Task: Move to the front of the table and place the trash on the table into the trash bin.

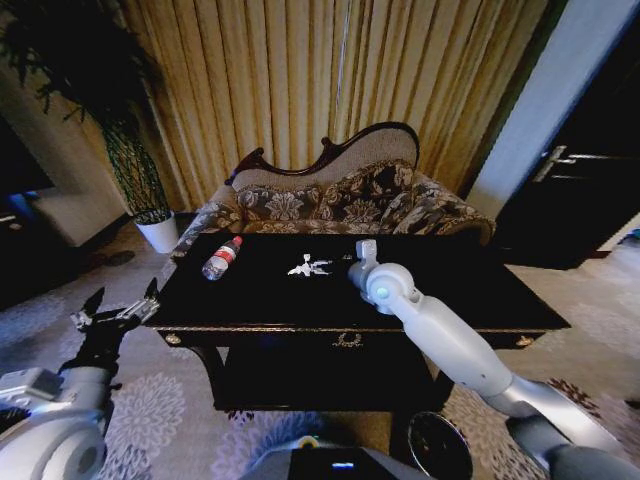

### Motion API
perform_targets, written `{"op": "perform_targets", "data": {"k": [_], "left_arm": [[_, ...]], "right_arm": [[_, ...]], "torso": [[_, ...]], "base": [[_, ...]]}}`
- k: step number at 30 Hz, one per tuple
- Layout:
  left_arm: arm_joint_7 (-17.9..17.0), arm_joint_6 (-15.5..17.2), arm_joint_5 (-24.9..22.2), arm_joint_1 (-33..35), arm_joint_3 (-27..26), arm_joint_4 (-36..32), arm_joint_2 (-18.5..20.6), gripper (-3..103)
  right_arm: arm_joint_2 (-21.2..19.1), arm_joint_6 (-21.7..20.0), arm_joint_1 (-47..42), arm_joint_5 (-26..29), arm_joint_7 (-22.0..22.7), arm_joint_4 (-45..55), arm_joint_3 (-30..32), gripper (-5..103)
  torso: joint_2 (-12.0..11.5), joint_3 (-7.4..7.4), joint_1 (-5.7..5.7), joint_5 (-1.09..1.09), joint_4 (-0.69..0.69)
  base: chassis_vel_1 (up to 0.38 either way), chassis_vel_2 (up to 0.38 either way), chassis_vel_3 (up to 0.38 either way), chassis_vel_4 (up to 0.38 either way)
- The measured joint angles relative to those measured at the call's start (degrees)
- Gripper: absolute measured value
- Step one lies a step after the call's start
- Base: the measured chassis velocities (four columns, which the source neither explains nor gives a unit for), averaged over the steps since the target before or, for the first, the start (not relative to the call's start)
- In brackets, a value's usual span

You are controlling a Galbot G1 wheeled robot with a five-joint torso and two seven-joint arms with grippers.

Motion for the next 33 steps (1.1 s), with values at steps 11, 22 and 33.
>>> {"op": "perform_targets", "data": {"k": [11,22,33], "left_arm": [[0.27,-0.11,0.21,0.02,0.15,0.00,-0.32,100],[0.35,-0.16,1.10,-0.23,1.43,0.00,-0.80,100],[0.34,-0.16,1.15,-0.29,1.28,0.00,-0.98,100]], "right_arm": [[0.92,-0.45,-0.63,0.10,1.27,0.94,-0.66,100],[1.87,-0.43,-0.02,-0.77,2.10,0.01,-2.49,100],[2.41,-0.17,0.42,-1.44,2.09,-1.02,-3.33,100]], "torso": [[0.00,0.00,0.00,0.00,0.00],[0.00,0.00,0.00,0.00,0.00],[0.00,0.00,0.00,0.01,0.00]], "base": [[0.000,0.000,0.000,0.000],[0.000,0.000,0.000,0.000],[0.000,0.000,0.000,0.000]]}}
